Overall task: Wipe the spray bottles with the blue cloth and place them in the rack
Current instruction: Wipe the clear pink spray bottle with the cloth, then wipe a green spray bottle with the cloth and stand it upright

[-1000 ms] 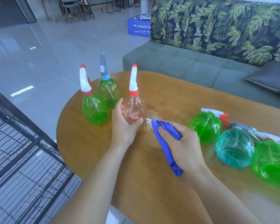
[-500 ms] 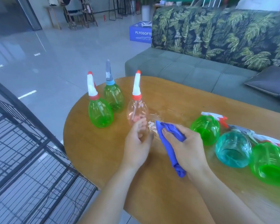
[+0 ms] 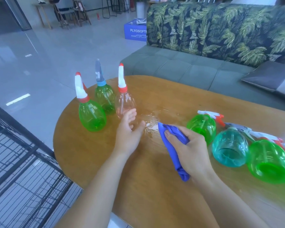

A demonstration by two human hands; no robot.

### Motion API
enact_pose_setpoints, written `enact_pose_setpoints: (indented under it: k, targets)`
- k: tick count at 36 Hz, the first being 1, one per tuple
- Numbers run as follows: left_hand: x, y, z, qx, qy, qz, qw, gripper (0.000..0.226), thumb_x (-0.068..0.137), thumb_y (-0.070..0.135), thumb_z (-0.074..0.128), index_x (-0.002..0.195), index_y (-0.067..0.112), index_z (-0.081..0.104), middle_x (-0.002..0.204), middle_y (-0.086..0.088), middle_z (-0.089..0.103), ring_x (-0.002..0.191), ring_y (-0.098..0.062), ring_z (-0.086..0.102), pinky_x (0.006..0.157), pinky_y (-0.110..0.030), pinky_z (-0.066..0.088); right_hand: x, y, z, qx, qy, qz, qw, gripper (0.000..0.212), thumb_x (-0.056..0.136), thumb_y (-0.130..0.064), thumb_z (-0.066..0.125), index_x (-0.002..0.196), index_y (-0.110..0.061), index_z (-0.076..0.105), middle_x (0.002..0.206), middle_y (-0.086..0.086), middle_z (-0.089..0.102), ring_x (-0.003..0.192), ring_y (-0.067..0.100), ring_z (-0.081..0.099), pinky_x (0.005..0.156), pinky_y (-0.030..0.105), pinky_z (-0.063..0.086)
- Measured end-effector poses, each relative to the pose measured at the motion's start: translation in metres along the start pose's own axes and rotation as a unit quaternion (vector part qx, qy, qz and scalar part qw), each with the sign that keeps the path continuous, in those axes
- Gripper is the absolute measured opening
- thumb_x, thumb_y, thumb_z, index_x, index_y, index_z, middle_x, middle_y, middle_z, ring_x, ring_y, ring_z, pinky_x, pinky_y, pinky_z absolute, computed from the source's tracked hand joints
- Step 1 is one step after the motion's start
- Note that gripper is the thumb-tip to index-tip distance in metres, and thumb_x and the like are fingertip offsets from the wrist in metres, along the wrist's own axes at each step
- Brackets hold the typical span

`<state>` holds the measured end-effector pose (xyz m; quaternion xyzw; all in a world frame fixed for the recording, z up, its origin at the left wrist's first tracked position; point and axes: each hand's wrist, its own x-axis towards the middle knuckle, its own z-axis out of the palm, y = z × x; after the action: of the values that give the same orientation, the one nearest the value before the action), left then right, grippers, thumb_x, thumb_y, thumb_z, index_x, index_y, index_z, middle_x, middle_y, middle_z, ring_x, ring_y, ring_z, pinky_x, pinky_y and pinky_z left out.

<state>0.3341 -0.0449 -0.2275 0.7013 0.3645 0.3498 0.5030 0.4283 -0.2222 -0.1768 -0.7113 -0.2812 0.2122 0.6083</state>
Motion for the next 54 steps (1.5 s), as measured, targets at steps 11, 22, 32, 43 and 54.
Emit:
enact_pose_setpoints:
  k: [11,22,32,43,54]
  targets:
    - [-0.039,0.035,0.039,-0.008,-0.085,0.040,0.996,0.073,0.091,0.025,0.088,0.152,0.032,0.048,0.143,0.014,0.061,0.126,0.007,0.057,0.102,-0.018,0.047,-0.023,-0.012,-0.049,0.011,0.032,0.007,0.999,0.011,0.097,-0.025,0.073,0.098,-0.035,0.079,0.061,-0.001,0.067,0.049,0.017,0.053,0.047,0.030,0.042]
    - [-0.071,0.062,0.112,0.067,-0.183,0.145,0.970,0.095,0.071,0.028,0.082,0.158,0.025,0.045,0.153,0.010,0.041,0.150,-0.005,0.035,0.126,-0.020,0.024,-0.051,-0.005,-0.123,0.032,0.096,0.018,0.995,0.016,0.096,-0.021,0.074,0.098,-0.035,0.081,0.067,0.006,0.070,0.048,0.018,0.055,0.044,0.026,0.042]
    - [-0.057,0.054,0.143,0.115,-0.129,0.160,0.972,0.088,0.075,0.018,0.097,0.152,0.026,0.054,0.148,0.004,0.049,0.141,-0.013,0.047,0.120,-0.020,0.033,-0.054,0.007,-0.144,0.015,0.106,0.024,0.994,0.017,0.096,-0.024,0.073,0.101,-0.038,0.080,0.073,0.002,0.075,0.059,0.026,0.065,0.051,0.035,0.048]
    - [-0.074,0.056,0.094,0.006,-0.049,0.133,0.990,0.089,0.074,0.024,0.089,0.154,0.031,0.051,0.149,0.011,0.060,0.138,-0.008,0.056,0.120,-0.036,0.044,-0.068,0.009,-0.137,0.049,0.101,0.042,0.993,0.015,0.097,-0.024,0.074,0.099,-0.036,0.080,0.073,0.005,0.074,0.057,0.017,0.061,0.051,0.031,0.047]
    - [-0.184,0.082,0.068,-0.274,-0.113,0.036,0.954,0.082,0.066,0.032,0.087,0.139,0.022,0.052,0.120,0.014,0.076,0.111,-0.006,0.071,0.089,-0.019,0.056,-0.121,-0.003,-0.117,0.054,0.121,0.025,0.991,0.018,0.105,-0.028,0.060,0.110,-0.039,0.073,0.085,0.002,0.075,0.079,0.034,0.070,0.069,0.052,0.058]
